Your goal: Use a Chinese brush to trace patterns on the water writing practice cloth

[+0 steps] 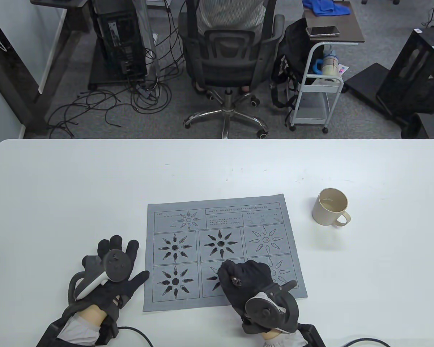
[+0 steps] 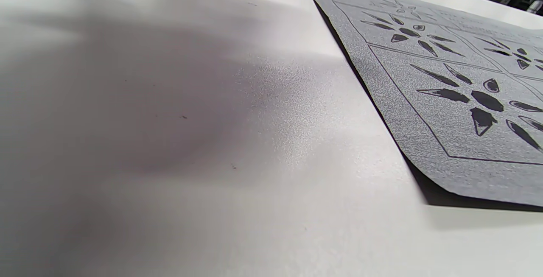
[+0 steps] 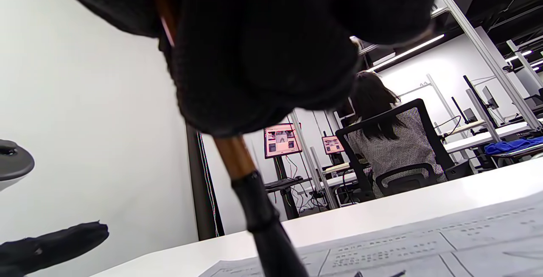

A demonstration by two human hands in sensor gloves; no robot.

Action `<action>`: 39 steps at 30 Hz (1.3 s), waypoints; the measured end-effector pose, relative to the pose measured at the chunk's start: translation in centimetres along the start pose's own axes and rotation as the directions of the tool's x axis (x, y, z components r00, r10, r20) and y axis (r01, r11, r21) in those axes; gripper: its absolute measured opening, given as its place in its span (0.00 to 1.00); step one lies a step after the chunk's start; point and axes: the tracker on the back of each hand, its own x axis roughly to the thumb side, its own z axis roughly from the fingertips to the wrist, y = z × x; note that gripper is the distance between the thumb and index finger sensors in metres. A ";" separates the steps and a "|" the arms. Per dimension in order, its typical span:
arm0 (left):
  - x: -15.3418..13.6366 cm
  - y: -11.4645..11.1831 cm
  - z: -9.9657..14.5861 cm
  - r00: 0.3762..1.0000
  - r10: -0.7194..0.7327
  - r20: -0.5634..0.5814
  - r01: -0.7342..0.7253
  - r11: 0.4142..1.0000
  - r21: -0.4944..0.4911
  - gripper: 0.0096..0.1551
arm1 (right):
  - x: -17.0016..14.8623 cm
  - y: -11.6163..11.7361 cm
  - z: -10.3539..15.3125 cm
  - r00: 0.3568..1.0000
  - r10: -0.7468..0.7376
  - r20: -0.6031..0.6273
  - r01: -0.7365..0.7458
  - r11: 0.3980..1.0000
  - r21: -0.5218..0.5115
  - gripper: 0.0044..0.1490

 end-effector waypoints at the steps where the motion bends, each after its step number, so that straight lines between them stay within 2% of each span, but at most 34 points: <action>1: 0.0 0.0 0.0 1.000 0.000 0.000 0.000 1.000 0.001 0.50 | 0.0 0.0 0.0 1.000 0.004 -0.001 -0.004 1.000 0.001 0.22; 23: 0.0 0.0 0.0 1.000 0.001 -0.002 -0.001 1.000 0.000 0.50 | 0.1 -0.1 0.0 1.000 -0.026 0.011 0.026 1.000 -0.006 0.22; 39: 0.0 0.0 0.0 1.000 0.002 -0.002 -0.002 1.000 0.001 0.50 | 0.4 0.6 0.0 0.995 -0.093 0.024 0.091 0.994 0.067 0.23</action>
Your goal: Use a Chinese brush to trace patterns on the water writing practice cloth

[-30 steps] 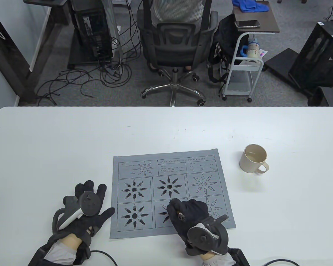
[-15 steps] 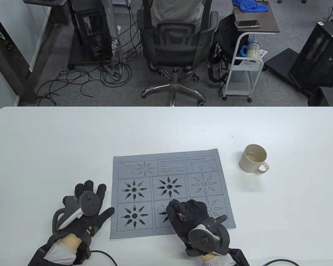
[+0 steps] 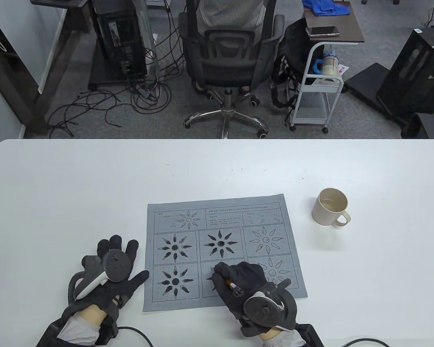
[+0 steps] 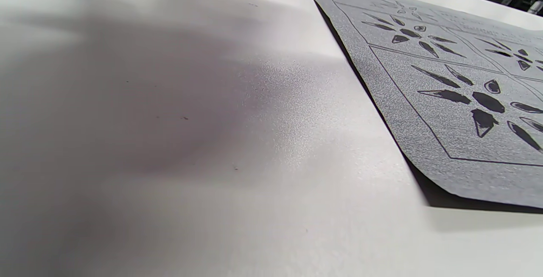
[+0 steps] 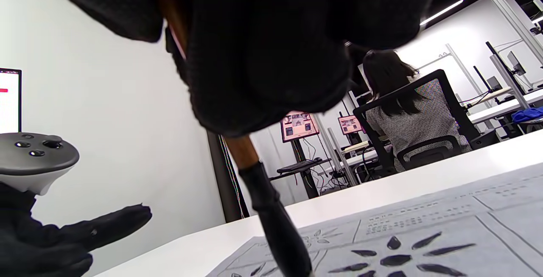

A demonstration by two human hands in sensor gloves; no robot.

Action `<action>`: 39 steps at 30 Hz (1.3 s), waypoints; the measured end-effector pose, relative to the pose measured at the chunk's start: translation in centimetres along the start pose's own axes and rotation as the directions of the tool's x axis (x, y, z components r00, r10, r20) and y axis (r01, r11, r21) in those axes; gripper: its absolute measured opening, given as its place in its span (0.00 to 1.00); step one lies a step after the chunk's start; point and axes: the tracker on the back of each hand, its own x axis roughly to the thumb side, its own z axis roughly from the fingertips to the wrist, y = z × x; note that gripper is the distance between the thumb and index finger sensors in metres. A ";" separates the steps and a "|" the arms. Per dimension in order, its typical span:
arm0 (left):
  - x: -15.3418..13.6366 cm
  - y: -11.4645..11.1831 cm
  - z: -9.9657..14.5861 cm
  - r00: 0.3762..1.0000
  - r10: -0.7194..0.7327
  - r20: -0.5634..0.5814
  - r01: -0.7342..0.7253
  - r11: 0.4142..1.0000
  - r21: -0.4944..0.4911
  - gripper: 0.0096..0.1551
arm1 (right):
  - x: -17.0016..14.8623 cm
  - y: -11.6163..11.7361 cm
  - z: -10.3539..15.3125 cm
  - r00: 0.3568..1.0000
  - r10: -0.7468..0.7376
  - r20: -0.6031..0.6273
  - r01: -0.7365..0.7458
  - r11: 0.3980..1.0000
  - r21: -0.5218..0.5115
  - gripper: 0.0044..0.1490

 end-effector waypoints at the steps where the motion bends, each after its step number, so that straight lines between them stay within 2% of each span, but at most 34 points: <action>1: 0.0 0.0 0.0 1.000 0.000 0.000 0.000 1.000 0.000 0.50 | 0.0 0.0 0.0 1.000 0.000 0.001 0.000 1.000 0.002 0.23; 21: 0.0 0.0 0.0 1.000 0.000 -0.001 0.000 1.000 -0.002 0.50 | 0.0 0.2 -0.1 1.000 0.003 0.002 -0.003 1.000 0.020 0.23; 39: 0.0 0.0 0.0 1.000 0.000 -0.002 0.000 1.000 -0.004 0.50 | 0.0 -0.3 -0.1 1.000 0.014 0.010 -0.014 1.000 -0.022 0.22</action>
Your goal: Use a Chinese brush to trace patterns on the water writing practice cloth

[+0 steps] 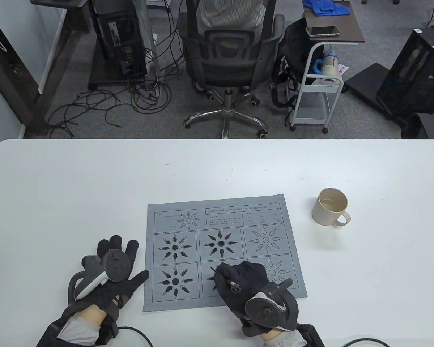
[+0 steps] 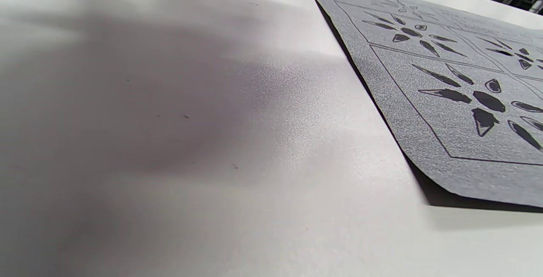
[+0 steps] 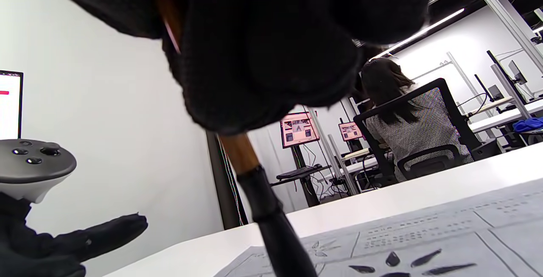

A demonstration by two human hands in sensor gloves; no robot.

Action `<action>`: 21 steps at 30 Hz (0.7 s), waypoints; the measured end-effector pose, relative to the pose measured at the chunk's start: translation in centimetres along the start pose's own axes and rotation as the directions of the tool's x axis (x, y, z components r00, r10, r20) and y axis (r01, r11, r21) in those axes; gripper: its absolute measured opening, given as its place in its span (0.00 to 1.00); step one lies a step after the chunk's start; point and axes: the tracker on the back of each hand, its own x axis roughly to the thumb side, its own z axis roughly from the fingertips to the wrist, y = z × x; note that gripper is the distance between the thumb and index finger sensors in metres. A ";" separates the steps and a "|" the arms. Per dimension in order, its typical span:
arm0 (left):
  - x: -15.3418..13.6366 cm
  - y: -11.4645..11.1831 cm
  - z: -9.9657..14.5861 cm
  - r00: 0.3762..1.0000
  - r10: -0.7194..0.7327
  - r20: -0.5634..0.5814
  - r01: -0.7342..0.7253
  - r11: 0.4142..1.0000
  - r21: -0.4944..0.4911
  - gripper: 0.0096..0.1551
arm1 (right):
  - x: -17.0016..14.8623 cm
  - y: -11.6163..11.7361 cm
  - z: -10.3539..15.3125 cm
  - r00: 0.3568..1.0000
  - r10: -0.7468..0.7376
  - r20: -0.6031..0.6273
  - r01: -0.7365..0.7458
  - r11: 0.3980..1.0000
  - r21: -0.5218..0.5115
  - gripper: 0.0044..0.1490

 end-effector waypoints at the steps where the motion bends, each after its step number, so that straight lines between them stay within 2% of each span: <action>1: 0.0 0.0 0.0 1.000 0.000 0.000 0.000 1.000 0.000 0.50 | 0.0 0.0 0.0 1.000 0.000 0.000 0.000 1.000 0.002 0.22; 5: 0.0 0.0 0.0 1.000 -0.002 0.001 0.002 1.000 -0.001 0.50 | -0.1 0.3 0.0 1.000 -0.003 -0.003 0.003 1.000 0.030 0.23; 21: 0.0 0.0 0.0 1.000 0.000 0.000 0.000 1.000 0.000 0.50 | -0.1 0.4 0.0 1.000 0.002 -0.003 -0.002 0.999 0.037 0.23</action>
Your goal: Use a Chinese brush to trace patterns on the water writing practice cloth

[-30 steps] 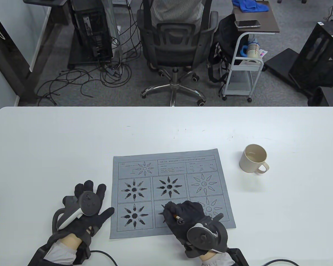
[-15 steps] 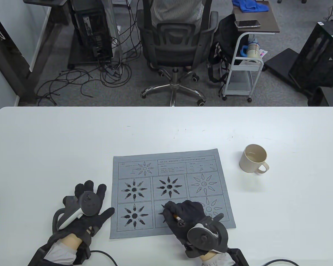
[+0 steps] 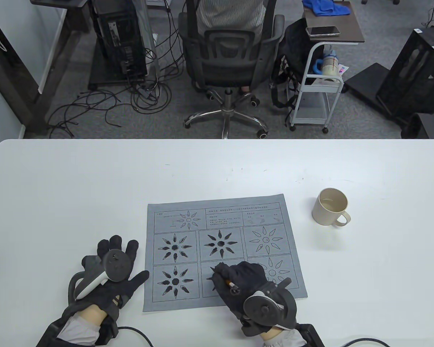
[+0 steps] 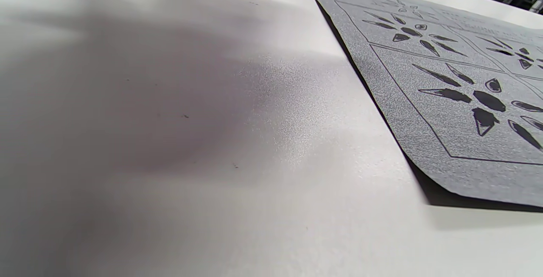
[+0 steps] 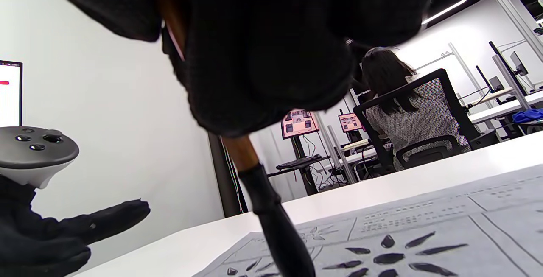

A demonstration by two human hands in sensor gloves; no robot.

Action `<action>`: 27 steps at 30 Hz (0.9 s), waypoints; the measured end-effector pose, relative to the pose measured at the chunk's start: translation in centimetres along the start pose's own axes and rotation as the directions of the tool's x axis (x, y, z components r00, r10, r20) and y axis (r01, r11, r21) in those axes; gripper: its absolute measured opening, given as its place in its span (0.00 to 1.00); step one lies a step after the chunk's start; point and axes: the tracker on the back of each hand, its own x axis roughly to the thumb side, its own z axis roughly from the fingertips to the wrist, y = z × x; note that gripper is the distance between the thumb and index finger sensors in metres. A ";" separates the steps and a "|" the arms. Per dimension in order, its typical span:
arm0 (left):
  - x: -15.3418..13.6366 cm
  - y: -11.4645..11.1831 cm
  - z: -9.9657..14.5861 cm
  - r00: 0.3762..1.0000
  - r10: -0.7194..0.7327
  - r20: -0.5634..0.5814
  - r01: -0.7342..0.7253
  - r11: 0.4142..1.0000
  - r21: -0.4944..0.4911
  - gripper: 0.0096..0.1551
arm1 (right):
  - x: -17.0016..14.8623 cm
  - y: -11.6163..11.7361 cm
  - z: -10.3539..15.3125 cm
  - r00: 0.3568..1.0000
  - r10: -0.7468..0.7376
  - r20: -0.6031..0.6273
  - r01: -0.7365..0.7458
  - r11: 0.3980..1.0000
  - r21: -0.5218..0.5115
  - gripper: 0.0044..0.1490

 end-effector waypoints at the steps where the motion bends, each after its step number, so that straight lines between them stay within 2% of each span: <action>1: 0.0 0.0 0.0 1.000 -0.001 0.000 0.001 1.000 0.000 0.50 | 0.0 0.0 0.0 1.000 0.002 -0.001 -0.002 1.000 -0.002 0.23; 27: 0.0 0.0 0.0 1.000 0.000 0.000 0.000 1.000 0.002 0.50 | 0.1 -0.1 0.1 1.000 -0.012 0.018 0.013 1.000 -0.018 0.23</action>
